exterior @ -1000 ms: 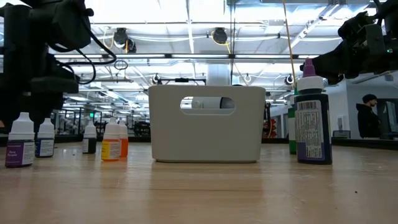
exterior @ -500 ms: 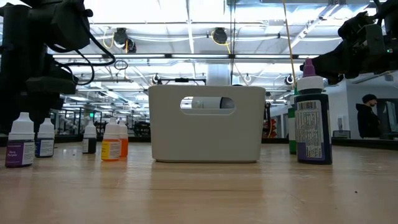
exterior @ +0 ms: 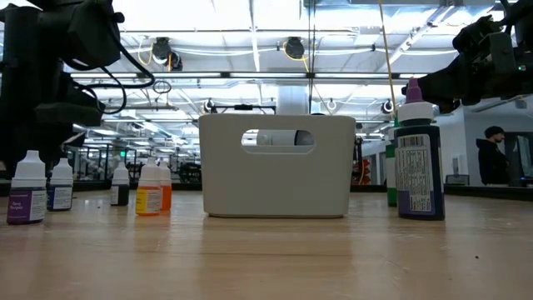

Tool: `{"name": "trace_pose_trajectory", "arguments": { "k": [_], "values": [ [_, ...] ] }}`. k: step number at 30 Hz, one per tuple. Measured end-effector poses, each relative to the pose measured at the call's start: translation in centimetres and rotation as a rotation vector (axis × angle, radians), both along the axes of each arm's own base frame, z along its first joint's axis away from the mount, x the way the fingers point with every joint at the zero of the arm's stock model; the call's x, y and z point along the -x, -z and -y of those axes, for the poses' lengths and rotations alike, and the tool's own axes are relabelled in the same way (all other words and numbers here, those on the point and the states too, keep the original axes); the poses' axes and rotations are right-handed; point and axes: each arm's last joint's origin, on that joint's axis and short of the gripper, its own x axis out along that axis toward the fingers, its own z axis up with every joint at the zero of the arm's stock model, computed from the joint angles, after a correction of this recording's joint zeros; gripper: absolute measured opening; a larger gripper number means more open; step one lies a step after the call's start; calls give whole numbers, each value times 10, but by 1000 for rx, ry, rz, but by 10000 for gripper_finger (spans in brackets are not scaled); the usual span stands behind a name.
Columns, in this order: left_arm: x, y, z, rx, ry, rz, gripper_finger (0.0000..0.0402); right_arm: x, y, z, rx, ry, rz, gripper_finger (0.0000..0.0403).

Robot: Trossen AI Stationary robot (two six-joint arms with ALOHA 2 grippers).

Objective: Pick & Place food coloring
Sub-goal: Put the small green food coloring bottle into the gray bin

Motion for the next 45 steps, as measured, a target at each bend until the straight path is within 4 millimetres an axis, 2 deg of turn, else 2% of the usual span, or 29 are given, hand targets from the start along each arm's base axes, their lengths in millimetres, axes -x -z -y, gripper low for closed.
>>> {"name": "trace_pose_trajectory", "arguments": {
  "k": [7, 17, 21, 25, 32, 36, 38, 41, 45],
  "values": [
    [0, 0, -1, -37, 2, 10, 86, 0, 0, 0, 0, 0, 0, 77],
    [-2, -1, -2, -80, 58, 30, 76, 0, 0, 0, 0, 0, 0, 77],
    [-13, -11, -1, -89, 127, 86, 59, 0, 0, 0, 0, 0, 0, 77],
    [-33, -42, 1, -115, 250, 195, 59, 0, 0, 0, 0, 0, 0, 77],
    [-80, -120, 5, -220, 566, 517, 59, 0, 0, 0, 0, 0, 0, 77],
    [-110, -149, 8, -293, 759, 566, 59, 0, 0, 0, 0, 0, 0, 77],
    [-129, -156, 8, -320, 833, 554, 59, 0, 0, 0, 0, 0, 0, 77],
    [-160, -156, 7, -308, 951, 494, 59, 0, 0, 0, 0, 0, 0, 77],
    [-196, -142, 4, -270, 1065, 381, 59, 0, 0, 0, 0, 0, 0, 77]
  ]
}}
